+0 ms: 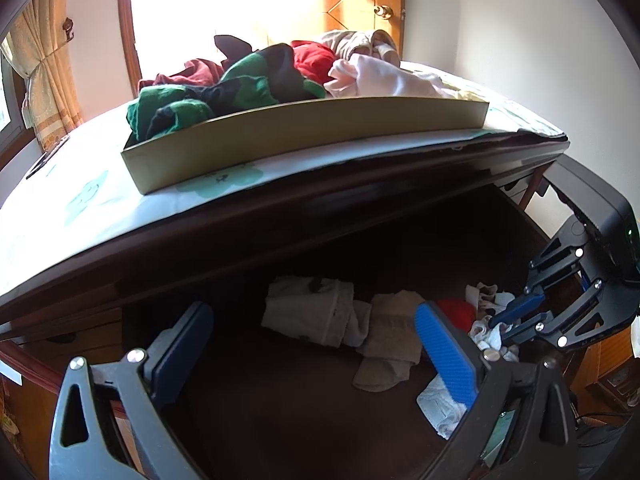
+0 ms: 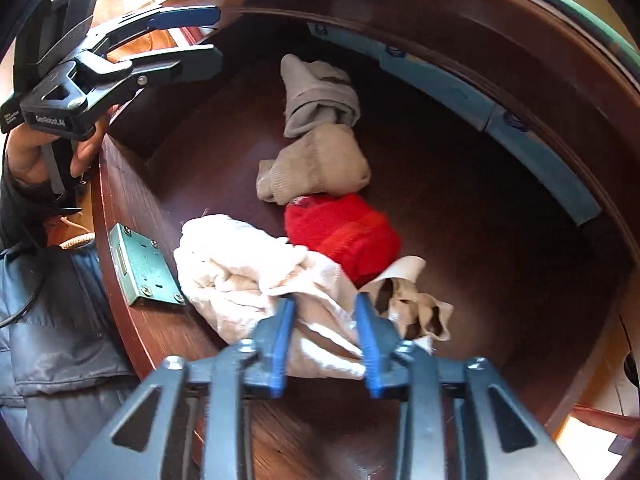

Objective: Take underwear out of drawer
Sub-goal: 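Grasp white underwear with the right tool while the left tool reaches toward grey socks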

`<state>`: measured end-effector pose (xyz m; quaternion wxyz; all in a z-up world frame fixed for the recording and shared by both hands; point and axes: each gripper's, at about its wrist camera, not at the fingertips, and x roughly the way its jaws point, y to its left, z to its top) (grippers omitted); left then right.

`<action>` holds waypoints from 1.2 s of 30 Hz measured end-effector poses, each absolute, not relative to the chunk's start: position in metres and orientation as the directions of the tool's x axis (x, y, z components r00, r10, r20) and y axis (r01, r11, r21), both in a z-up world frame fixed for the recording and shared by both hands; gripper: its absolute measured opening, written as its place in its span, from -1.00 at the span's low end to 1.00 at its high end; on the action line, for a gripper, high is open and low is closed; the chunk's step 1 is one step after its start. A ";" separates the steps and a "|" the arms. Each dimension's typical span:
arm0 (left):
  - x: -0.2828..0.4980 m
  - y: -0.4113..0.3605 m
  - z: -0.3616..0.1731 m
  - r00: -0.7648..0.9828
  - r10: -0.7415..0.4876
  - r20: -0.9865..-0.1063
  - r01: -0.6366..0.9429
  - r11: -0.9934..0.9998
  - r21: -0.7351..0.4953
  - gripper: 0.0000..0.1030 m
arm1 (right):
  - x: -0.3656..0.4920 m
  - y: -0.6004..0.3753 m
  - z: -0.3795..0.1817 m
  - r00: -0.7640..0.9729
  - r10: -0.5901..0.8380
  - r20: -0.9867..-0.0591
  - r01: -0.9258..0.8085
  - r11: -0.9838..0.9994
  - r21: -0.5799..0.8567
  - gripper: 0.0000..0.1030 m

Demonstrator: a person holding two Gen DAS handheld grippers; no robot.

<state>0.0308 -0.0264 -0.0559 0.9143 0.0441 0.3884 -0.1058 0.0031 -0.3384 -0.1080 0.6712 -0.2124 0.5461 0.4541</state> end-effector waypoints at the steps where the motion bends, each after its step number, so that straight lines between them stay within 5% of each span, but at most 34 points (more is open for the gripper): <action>1: 0.031 -0.026 -0.056 0.676 -0.160 -0.719 0.227 0.974 -0.004 0.99 | 0.002 -0.338 -0.107 -0.012 0.389 -0.921 -0.841 0.494 0.219 -0.68; 5: 0.031 -0.025 -0.056 0.670 -0.171 -0.723 0.225 0.974 -0.022 0.99 | 0.004 -0.349 -0.098 0.032 0.411 -0.911 -0.812 0.541 0.216 -0.80; 14: 0.034 -0.027 -0.058 0.652 -0.175 -0.737 0.230 0.973 -0.027 0.99 | 0.016 -0.381 -0.092 0.128 0.341 -0.931 -0.763 0.634 0.128 -0.74; 17: 0.034 -0.031 -0.059 0.642 -0.179 -0.746 0.249 0.968 -0.018 0.99 | 0.016 -0.384 -0.091 0.125 0.340 -0.932 -0.781 0.613 0.119 -0.23; 19: 0.035 -0.032 -0.060 0.630 -0.189 -0.754 0.267 0.964 -0.019 0.99 | 0.017 -0.385 -0.087 0.116 0.353 -0.928 -0.789 0.600 0.130 0.30; 36: 0.041 -0.048 -0.073 0.549 -0.174 -0.818 0.383 0.922 0.061 0.99 | 0.006 -0.357 -0.075 -0.036 0.442 -0.897 -0.812 0.510 0.284 0.31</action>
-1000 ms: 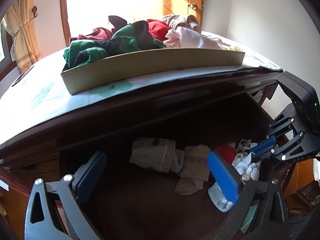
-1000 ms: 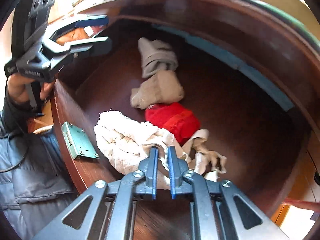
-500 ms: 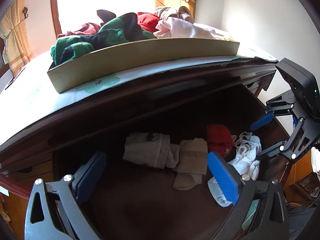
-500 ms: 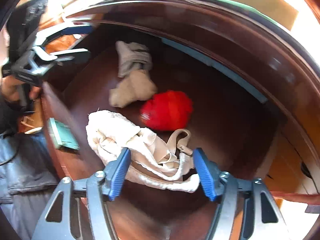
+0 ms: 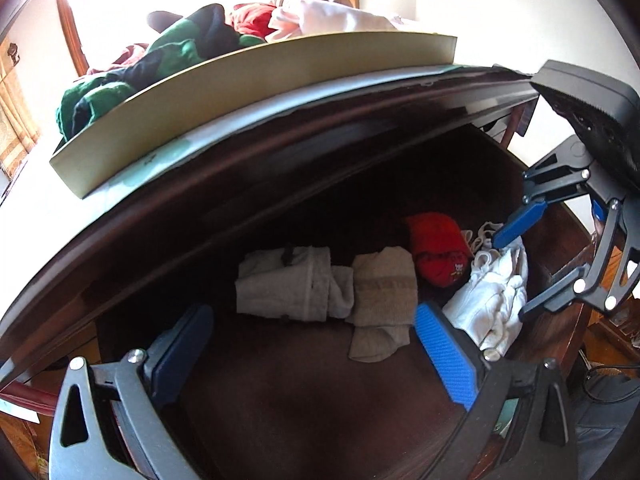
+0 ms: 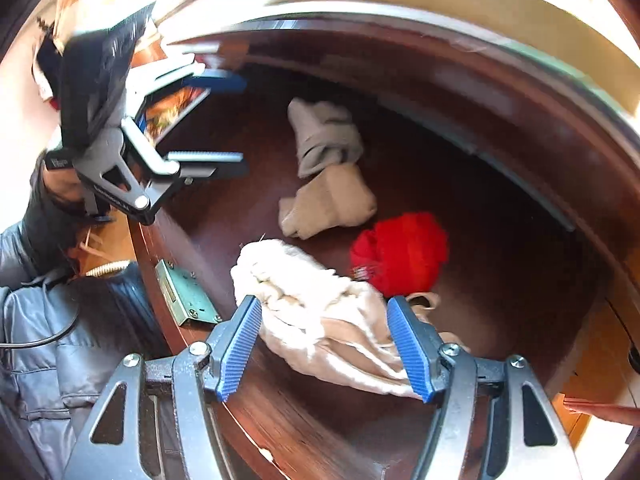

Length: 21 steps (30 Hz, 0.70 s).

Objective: Take underwear out of drawer
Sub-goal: 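Grasp white underwear with the right tool while the left tool reaches toward grey socks, then close the left tool on the grey sock in the drawer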

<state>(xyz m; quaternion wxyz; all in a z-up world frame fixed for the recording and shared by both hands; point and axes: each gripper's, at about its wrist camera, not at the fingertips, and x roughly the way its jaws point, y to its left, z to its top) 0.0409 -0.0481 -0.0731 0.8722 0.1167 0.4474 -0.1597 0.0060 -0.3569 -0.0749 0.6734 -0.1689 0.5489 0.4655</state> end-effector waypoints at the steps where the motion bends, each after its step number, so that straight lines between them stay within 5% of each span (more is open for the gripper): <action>1: 0.042 -0.050 -0.074 0.549 -0.169 -0.819 0.388 0.919 0.070 0.99 | 0.006 -0.351 -0.079 -0.049 0.417 -0.908 -0.816 0.507 0.277 0.31; 11: 0.050 -0.056 -0.083 0.509 -0.161 -0.846 0.433 0.897 0.089 0.99 | 0.017 -0.332 -0.116 -0.149 0.346 -0.927 -0.787 0.525 0.323 0.30; 16: 0.059 -0.061 -0.089 0.498 -0.149 -0.854 0.440 0.893 0.100 0.99 | -0.003 -0.340 -0.101 -0.128 0.428 -0.894 -0.809 0.476 0.344 -0.28; 21: 0.068 -0.076 -0.096 0.486 -0.127 -0.865 0.473 0.870 0.138 0.99 | -0.016 -0.362 -0.080 -0.062 0.528 -0.847 -0.801 0.480 0.357 -0.37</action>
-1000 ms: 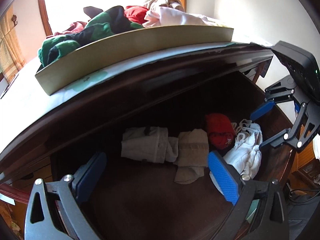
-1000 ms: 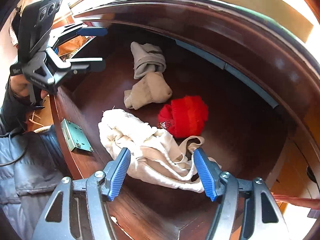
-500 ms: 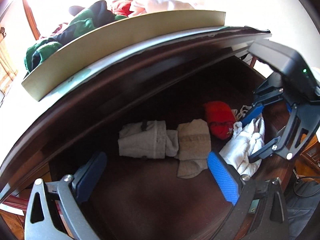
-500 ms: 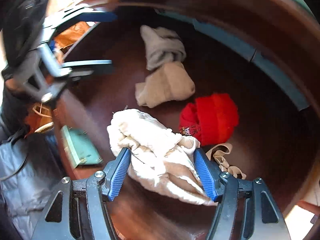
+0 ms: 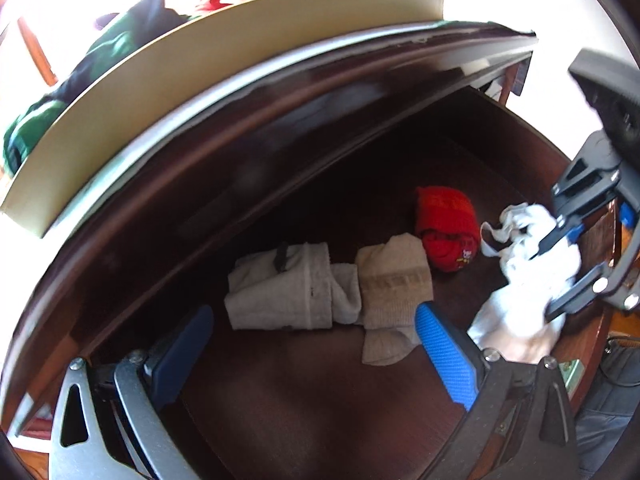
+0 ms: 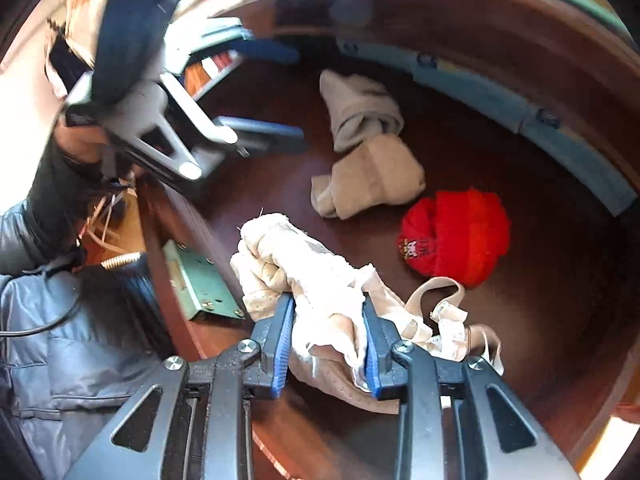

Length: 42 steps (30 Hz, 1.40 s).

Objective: Take underwear out of drawer
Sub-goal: 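Close the left tool on the grey sock in the drawer, then lift both held garments up out of the drawer toward the tray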

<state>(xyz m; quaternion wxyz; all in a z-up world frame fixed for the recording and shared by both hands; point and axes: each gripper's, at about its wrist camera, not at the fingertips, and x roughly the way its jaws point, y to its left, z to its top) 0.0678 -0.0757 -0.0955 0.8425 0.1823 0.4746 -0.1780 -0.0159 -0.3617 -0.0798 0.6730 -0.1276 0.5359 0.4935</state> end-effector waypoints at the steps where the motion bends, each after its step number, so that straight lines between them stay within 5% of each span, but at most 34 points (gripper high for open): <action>1: 0.070 -0.079 -0.097 0.485 -0.118 -0.867 0.479 0.865 0.151 0.99 | -0.017 -0.366 -0.076 -0.053 0.547 -0.835 -0.796 0.482 0.366 -0.37; 12: 0.080 -0.111 -0.107 0.482 -0.024 -0.876 0.524 0.809 0.266 0.67 | -0.012 -0.408 -0.051 0.042 0.612 -0.790 -0.763 0.530 0.370 -0.37; 19: 0.090 -0.121 -0.125 0.421 -0.032 -0.907 0.547 0.807 0.225 0.53 | -0.009 -0.419 -0.052 0.080 0.607 -0.791 -0.758 0.552 0.347 -0.37; 21: 0.096 -0.121 -0.129 0.393 -0.052 -0.918 0.545 0.818 0.187 0.09 | -0.010 -0.420 -0.052 0.083 0.598 -0.797 -0.758 0.557 0.339 -0.37; 22: 0.100 -0.120 -0.131 0.379 -0.054 -0.924 0.534 0.828 0.171 -0.50 | -0.010 -0.421 -0.051 0.087 0.598 -0.796 -0.758 0.558 0.337 -0.37; 25: 0.102 -0.114 -0.128 0.372 -0.072 -0.925 0.512 0.847 0.140 -0.70 | -0.011 -0.422 -0.049 0.090 0.604 -0.792 -0.758 0.558 0.339 -0.37; 42: 0.052 -0.057 -0.079 0.470 -0.241 -0.849 0.430 0.903 -0.018 -0.75 | -0.021 -0.430 -0.045 0.174 0.649 -0.741 -0.742 0.581 0.335 -0.37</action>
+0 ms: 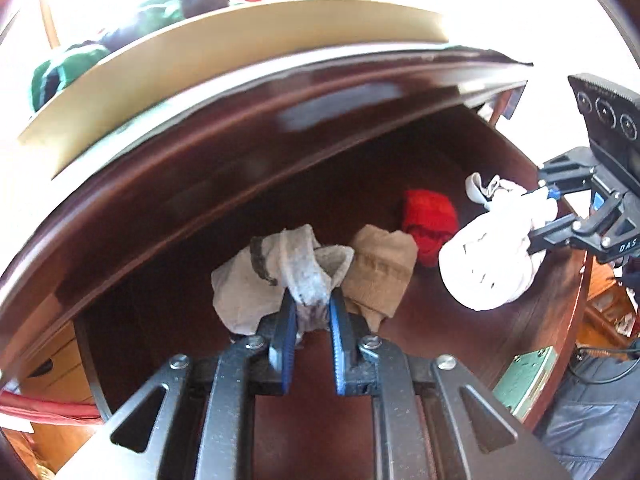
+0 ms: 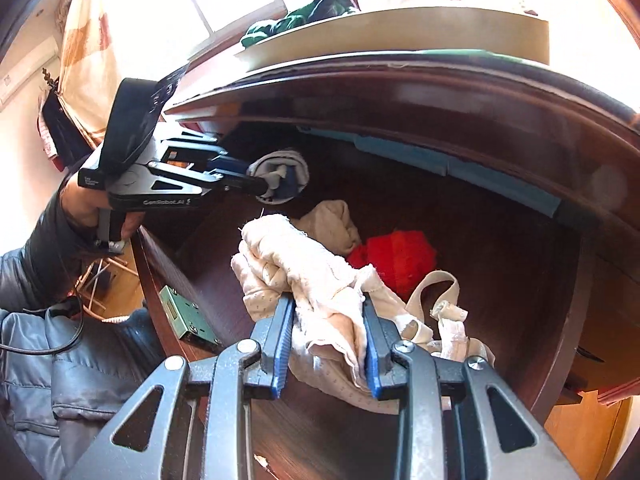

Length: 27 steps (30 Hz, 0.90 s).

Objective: Take underwear out of drawer
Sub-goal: 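Lift both held garments up out of the drawer toward the tray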

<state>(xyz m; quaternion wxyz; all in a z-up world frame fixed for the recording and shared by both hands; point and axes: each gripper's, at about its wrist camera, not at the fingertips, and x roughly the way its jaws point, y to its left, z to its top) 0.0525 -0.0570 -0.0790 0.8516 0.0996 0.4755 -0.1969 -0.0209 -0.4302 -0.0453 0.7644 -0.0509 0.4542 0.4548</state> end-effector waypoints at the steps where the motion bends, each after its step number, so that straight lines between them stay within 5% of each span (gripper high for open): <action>1: 0.050 -0.055 -0.078 0.479 -0.244 -0.843 0.427 0.904 -0.019 -0.75 | -0.022 -0.432 -0.044 0.181 0.650 -0.738 -0.740 0.584 0.333 -0.37; 27: 0.022 -0.031 -0.053 0.706 -0.152 -0.692 0.281 0.957 0.077 -0.76 | -0.029 -0.472 -0.025 0.351 0.729 -0.588 -0.726 0.609 0.321 -0.37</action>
